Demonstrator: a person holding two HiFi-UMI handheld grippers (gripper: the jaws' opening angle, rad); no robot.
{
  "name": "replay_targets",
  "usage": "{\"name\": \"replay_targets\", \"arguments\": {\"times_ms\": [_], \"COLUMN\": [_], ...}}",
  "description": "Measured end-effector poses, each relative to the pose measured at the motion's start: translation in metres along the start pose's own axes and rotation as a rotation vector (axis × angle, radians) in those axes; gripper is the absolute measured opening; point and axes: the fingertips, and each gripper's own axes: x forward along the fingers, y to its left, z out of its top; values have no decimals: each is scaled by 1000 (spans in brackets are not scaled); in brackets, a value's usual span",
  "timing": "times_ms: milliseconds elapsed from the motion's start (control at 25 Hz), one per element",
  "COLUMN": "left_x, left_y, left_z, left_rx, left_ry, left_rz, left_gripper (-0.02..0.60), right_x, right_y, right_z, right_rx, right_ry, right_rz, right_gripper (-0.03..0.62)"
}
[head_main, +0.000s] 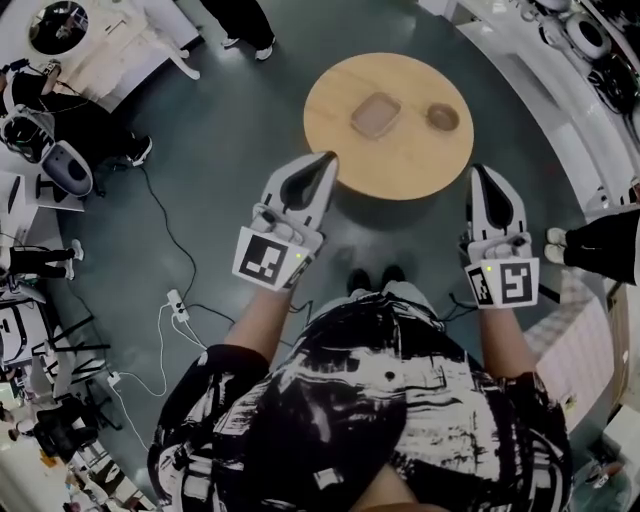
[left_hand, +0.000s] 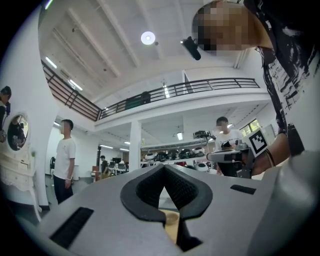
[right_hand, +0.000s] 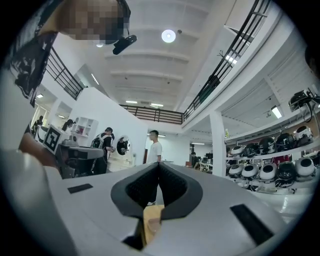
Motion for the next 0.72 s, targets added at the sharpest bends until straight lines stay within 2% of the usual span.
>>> {"name": "replay_targets", "arguments": {"times_ms": [240,480,720], "left_x": [20,52,109], "left_y": [17,29,49], "left_z": [-19,-15,-29], "left_rx": [11,-4,16], "left_ry": [19,15,35], "left_rz": [-6,14,36], "left_gripper": [0,-1,0], "right_x": [31,63,105], "right_y": [-14,-44,-83], "right_z": [-23,-35,-82], "right_rx": [3,10,48], "right_ry": [2,15,66], "right_rz": [4,15,66], "right_gripper": [0,0,0]}}
